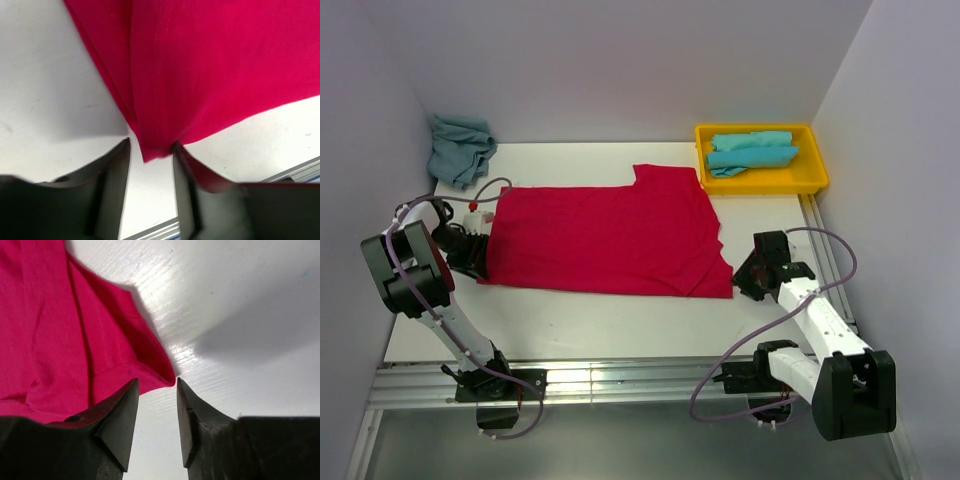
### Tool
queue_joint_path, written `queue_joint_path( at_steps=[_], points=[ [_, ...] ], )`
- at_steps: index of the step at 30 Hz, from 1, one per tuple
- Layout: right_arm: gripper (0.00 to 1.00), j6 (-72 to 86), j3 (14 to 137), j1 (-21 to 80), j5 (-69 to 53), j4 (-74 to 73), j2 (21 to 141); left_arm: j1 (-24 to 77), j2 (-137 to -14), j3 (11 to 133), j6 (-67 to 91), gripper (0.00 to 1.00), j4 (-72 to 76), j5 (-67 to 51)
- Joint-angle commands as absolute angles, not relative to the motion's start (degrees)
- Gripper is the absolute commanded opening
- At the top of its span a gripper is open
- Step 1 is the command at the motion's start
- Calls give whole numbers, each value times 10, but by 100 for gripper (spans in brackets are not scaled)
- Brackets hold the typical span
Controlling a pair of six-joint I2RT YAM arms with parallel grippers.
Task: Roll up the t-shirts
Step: Fold the tshirt
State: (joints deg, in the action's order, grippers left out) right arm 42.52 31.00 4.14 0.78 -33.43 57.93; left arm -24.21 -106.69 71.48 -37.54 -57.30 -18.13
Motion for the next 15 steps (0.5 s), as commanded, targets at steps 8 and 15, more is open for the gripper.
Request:
queue_joint_path(
  at_steps=[8, 15],
  points=[
    [48, 439, 334, 56, 3, -348, 509, -252, -1012, 758, -399, 53, -607, -196],
    [48, 502, 343, 167, 3, -294, 553, -258, -1006, 794, -389, 53, -617, -197]
  ],
)
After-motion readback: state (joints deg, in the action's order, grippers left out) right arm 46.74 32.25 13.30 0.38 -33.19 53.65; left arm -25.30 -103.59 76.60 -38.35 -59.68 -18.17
